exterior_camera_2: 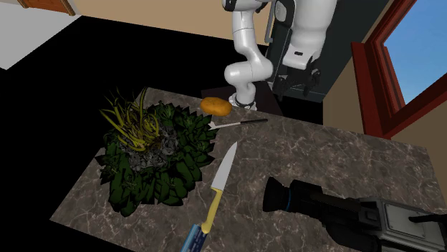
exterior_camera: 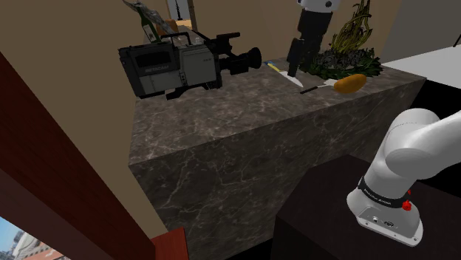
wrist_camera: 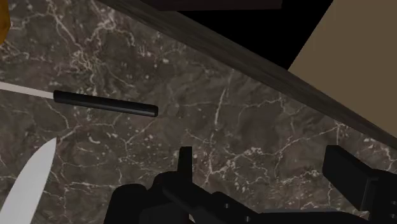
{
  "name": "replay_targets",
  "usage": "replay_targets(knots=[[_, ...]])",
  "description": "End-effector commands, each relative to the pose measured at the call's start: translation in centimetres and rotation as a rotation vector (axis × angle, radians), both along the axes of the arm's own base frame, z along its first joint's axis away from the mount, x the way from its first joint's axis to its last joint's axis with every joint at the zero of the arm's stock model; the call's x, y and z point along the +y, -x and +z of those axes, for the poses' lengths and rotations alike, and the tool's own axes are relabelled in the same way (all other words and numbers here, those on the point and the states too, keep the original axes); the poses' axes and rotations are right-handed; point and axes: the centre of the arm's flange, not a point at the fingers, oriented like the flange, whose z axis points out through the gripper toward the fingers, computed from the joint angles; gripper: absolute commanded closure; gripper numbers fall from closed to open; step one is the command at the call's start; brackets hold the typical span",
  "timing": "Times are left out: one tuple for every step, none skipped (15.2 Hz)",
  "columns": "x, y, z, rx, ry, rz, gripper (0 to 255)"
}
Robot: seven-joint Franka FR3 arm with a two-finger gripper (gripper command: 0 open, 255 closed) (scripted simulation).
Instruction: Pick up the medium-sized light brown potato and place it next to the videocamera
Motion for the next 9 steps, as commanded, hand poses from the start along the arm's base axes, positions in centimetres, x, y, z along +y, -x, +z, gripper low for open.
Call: replay_targets(knots=[[0.0,0.0,0.0,0.000,0.000,0.000,0],[-0.2,1.0,-0.7,-0.001,0.032,0.049,0],[-0.5,1.9,-1.3,-0.003,0.063,0.099,0],[-0.8,2.9,-1.9,-0.004,0.095,0.148,0],[-1.3,3.8,-2.6,-0.006,0.126,0.198,0],[-1.7,4.7,-3.2,-0.007,0.158,0.247,0],[-2.3,5.5,-3.8,-0.008,0.189,0.296,0],[-2.9,6.4,-4.4,-0.010,0.221,0.346,0],[-3.5,7.2,-4.9,-0.011,0.253,0.395,0]])
